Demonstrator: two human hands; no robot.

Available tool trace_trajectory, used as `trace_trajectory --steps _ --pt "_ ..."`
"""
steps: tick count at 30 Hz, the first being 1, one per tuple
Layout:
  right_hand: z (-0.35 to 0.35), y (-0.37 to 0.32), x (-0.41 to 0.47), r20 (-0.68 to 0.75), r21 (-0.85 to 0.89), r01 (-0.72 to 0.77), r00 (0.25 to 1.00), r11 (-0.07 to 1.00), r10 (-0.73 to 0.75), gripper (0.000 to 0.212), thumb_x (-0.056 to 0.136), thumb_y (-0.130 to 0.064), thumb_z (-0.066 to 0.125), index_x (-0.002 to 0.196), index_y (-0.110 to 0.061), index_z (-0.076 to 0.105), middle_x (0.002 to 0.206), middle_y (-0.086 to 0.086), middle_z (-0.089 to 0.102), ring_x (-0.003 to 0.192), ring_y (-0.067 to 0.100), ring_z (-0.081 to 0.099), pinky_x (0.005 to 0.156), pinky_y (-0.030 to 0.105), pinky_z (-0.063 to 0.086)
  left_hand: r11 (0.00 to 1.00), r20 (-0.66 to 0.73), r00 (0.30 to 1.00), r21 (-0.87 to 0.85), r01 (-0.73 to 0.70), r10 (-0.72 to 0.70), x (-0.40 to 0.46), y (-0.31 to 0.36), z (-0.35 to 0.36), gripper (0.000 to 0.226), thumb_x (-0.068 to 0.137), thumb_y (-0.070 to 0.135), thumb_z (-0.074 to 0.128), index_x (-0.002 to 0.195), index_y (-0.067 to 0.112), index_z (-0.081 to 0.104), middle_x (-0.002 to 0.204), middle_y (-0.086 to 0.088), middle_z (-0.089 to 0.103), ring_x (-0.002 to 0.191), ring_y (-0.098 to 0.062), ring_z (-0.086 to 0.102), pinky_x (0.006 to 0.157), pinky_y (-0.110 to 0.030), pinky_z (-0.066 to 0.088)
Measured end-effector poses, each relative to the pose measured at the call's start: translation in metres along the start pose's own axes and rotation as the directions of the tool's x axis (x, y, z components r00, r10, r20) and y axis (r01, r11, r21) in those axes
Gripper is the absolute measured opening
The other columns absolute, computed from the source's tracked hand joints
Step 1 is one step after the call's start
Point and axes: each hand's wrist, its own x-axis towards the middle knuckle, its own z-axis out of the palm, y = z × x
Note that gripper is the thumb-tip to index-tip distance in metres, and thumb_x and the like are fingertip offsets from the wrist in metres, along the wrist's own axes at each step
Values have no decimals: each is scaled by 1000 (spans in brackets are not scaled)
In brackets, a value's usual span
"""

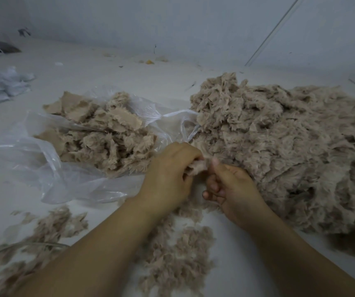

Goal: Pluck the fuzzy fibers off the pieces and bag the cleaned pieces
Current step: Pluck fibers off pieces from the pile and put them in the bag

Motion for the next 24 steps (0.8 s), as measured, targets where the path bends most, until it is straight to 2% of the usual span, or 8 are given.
trace_trajectory --steps 2,5,9,12,15,18,21,24 --pt "0 0 1 -21 34 -2 1000 999 3 38 77 -50 62 67 -14 69 53 4 45 48 10 49 51 26 52 993 53 992 2 -115 114 0 1 2 31 69 -14 58 92 3 70 89 -5 67 82 -25 59 74 -36 48" --pt "-3 4 3 -12 -6 8 1000 1000 -9 46 77 -44 64 86 0 59 60 11 48 59 22 53 57 30 53 985 49 986 -73 -155 159 -1 0 3 35 64 -20 50 84 0 71 87 -7 69 81 -27 61 75 -37 50" --pt "-3 5 4 -27 4 0 1000 1000 0 40 81 -31 65 93 7 58 65 14 42 62 27 48 61 32 49 965 -78 982 -213 153 -172 -1 -1 2 26 73 -10 47 74 7 66 77 -2 65 75 -14 61 69 -23 49" --pt "-4 5 4 -24 59 2 1000 998 -1 27 96 -17 54 74 -7 65 52 2 44 43 9 47 50 25 51 783 40 858 -387 486 -513 1 -1 4 6 88 15 69 85 19 66 72 -5 63 64 -17 58 58 -22 48" --pt "-3 4 3 11 68 12 1000 998 -13 38 96 -17 49 72 -16 78 54 -1 52 44 4 47 47 21 47 692 232 814 -433 577 -533 1 2 6 15 81 20 80 90 12 71 71 -14 64 58 -18 56 56 -34 50" --pt "-4 4 5 -3 72 -12 1000 997 12 43 101 -22 48 69 -13 76 52 1 49 41 6 46 46 23 48 605 238 790 -531 593 -565 1 3 7 12 83 7 76 74 11 69 57 -2 63 48 -8 55 45 -23 45" --pt "-4 3 3 60 9 1 998 1000 -2 34 91 -41 57 75 -19 78 51 -3 50 45 7 50 49 25 51 557 238 775 -577 598 -586 1 2 6 18 81 7 77 70 13 65 53 1 58 42 -8 50 41 -18 39" --pt "-2 0 -1 131 -142 52 991 989 -33 15 87 -32 69 79 -25 79 62 -4 67 55 6 62 51 20 50 556 270 777 -569 605 -569 2 4 4 18 81 2 75 73 13 64 55 1 58 42 -8 51 37 -17 38"
